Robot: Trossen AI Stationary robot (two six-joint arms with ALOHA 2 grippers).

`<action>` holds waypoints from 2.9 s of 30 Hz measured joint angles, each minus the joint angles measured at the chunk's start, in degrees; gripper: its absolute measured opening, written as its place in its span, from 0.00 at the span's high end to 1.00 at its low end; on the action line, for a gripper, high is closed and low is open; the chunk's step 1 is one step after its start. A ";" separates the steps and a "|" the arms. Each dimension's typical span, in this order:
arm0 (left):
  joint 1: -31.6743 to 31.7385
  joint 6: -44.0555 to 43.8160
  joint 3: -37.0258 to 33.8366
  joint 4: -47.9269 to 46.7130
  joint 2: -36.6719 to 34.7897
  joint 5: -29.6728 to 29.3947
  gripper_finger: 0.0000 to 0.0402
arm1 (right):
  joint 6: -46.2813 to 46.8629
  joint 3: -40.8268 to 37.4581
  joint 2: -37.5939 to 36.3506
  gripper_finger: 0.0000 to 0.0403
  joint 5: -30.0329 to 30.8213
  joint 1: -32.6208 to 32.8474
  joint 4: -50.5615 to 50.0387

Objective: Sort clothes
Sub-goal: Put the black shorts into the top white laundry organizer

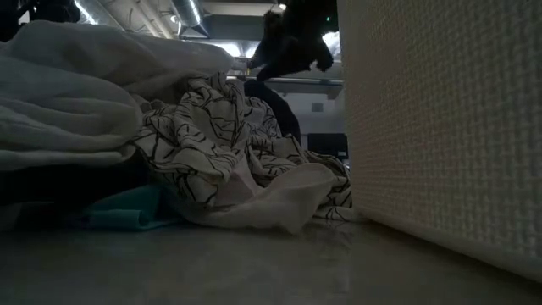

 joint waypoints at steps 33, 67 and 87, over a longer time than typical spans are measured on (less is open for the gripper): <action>0.00 -0.34 0.00 -0.43 -0.02 0.02 0.99 | -5.80 -0.31 6.01 0.97 13.56 0.45 -7.00; 0.00 2.01 0.00 -1.77 -0.01 0.00 0.99 | -14.04 14.53 -11.98 0.96 26.62 1.92 -7.38; 0.00 3.12 0.00 -1.61 0.00 0.00 0.99 | -23.41 30.14 -12.21 0.96 32.68 1.86 -8.39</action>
